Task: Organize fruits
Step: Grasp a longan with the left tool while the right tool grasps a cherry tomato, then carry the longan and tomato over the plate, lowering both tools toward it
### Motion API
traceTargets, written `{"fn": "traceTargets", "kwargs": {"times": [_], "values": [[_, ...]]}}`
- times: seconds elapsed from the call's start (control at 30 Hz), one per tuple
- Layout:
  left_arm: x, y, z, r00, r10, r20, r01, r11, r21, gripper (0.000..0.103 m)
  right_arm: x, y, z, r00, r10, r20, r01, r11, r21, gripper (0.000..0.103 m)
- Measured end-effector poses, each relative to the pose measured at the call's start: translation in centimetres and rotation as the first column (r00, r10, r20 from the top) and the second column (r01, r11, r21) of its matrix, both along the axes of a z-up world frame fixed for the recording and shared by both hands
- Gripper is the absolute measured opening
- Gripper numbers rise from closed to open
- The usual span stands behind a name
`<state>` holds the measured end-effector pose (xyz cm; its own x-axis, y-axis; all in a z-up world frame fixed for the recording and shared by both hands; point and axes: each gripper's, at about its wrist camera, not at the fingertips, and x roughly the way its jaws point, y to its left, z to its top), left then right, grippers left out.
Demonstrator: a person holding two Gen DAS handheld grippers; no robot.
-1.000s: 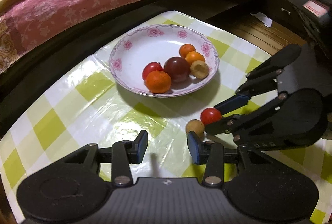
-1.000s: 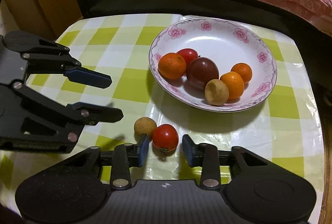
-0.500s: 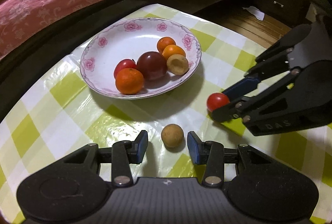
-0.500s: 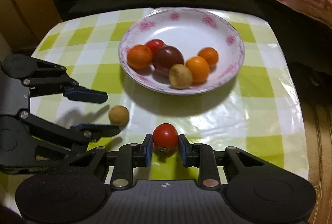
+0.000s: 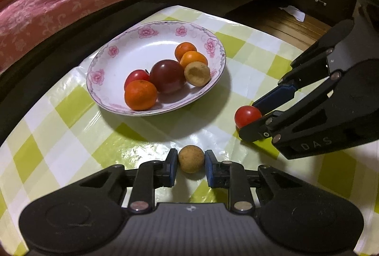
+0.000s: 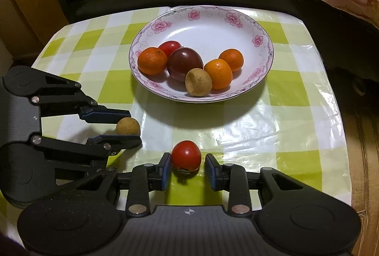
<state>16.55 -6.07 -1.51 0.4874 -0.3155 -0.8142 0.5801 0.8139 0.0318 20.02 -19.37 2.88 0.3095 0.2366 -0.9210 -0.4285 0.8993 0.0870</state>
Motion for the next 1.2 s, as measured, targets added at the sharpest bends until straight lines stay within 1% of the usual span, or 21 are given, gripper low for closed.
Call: {"fn": "traceTargets", "kwargs": {"times": [0.17, 0.23, 0.3, 0.5, 0.67, 0.73, 0.77, 0.8, 0.93, 1.03, 1.2], "values": [[0.1, 0.3, 0.2, 1.000, 0.004, -0.001, -0.004, 1.000, 0.006, 0.033, 0.1, -0.2, 0.1, 1.000, -0.009, 0.004, 0.009, 1.000, 0.004, 0.026], [0.1, 0.4, 0.1, 1.000, 0.001, -0.011, -0.001, 1.000, 0.009, 0.033, 0.1, -0.2, 0.1, 1.000, -0.012, 0.006, 0.012, 1.000, 0.000, 0.029], [0.1, 0.5, 0.0, 1.000, 0.012, -0.015, -0.012, 1.000, 0.009, 0.033, 0.2, -0.2, -0.1, 1.000, -0.013, 0.003, 0.013, 1.000, -0.003, 0.040], [0.3, 0.5, -0.1, 1.000, 0.015, -0.013, -0.015, 1.000, 0.007, 0.035, 0.2, -0.3, -0.2, 1.000, -0.020, 0.015, 0.020, 1.000, 0.003, 0.041], [0.1, 0.5, -0.2, 1.000, 0.023, -0.008, -0.023, 1.000, 0.003, 0.035, 0.3, -0.3, -0.3, 1.000, -0.022, 0.016, 0.022, 1.000, -0.002, 0.040], [0.0, 0.3, -0.1, 1.000, 0.020, -0.006, -0.020, 1.000, 0.010, 0.033, 0.2, -0.1, -0.3, 0.999, -0.014, 0.029, 0.014, 1.000, -0.009, 0.033], [-0.1, 0.2, -0.1, 1.000, 0.018, -0.007, -0.018, 1.000, 0.015, 0.033, 0.2, -0.1, -0.2, 1.000, -0.011, 0.023, 0.011, 1.000, -0.001, 0.025], [-0.1, 0.2, -0.1, 1.000, 0.018, -0.007, -0.018, 1.000, 0.016, 0.033, 0.3, 0.0, -0.2, 1.000, -0.015, 0.014, 0.015, 1.000, 0.004, 0.022], [0.0, 0.4, 0.0, 1.000, 0.026, -0.012, -0.026, 1.000, 0.016, 0.033, 0.3, 0.0, -0.1, 1.000, -0.016, 0.013, 0.016, 1.000, -0.005, 0.022], [0.2, 0.7, 0.4, 0.999, 0.041, -0.014, -0.041, 0.999, -0.005, 0.033, 0.5, -0.1, 0.1, 1.000, -0.025, 0.008, 0.025, 1.000, 0.017, 0.021], [0.6, 1.0, 1.5, 0.998, 0.057, 0.004, -0.057, 0.998, -0.029, 0.033, 0.6, -0.2, 1.0, 0.999, -0.033, 0.024, 0.031, 0.998, 0.056, 0.021]]}}
